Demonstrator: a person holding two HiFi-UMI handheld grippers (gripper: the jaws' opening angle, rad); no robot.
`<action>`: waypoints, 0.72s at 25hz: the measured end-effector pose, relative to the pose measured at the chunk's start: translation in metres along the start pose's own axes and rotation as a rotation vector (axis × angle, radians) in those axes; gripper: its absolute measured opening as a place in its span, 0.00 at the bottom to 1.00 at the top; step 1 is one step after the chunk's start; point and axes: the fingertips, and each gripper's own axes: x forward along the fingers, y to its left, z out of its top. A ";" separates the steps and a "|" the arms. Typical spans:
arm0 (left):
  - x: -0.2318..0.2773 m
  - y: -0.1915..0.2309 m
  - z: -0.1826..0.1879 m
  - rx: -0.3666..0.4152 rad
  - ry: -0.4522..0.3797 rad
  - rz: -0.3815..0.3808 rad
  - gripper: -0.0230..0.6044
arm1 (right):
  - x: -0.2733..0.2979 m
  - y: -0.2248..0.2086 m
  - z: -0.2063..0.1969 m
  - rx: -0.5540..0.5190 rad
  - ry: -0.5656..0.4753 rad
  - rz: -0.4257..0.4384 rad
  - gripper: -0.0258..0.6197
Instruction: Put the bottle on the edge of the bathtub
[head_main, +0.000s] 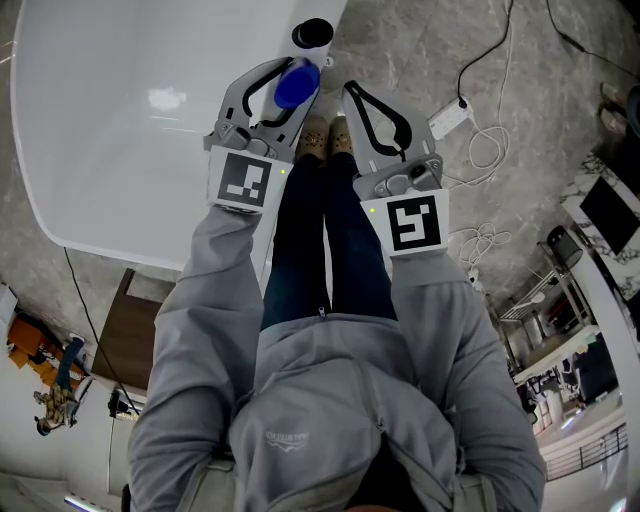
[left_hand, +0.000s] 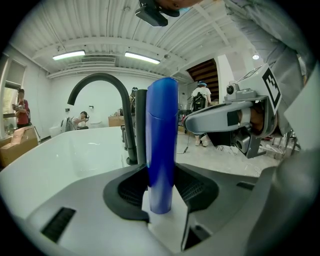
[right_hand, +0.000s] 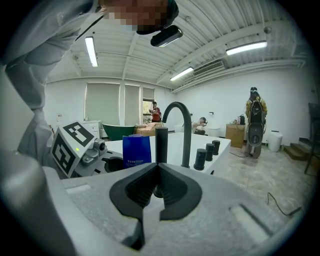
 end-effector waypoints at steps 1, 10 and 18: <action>0.000 0.000 0.000 0.006 0.004 0.000 0.29 | -0.001 0.000 0.001 0.001 -0.003 -0.001 0.04; 0.002 -0.002 -0.009 -0.002 0.043 -0.012 0.42 | -0.006 0.006 0.006 0.012 -0.009 0.004 0.04; -0.015 0.000 -0.015 -0.038 0.092 0.006 0.46 | -0.018 0.007 0.034 0.007 -0.040 -0.022 0.04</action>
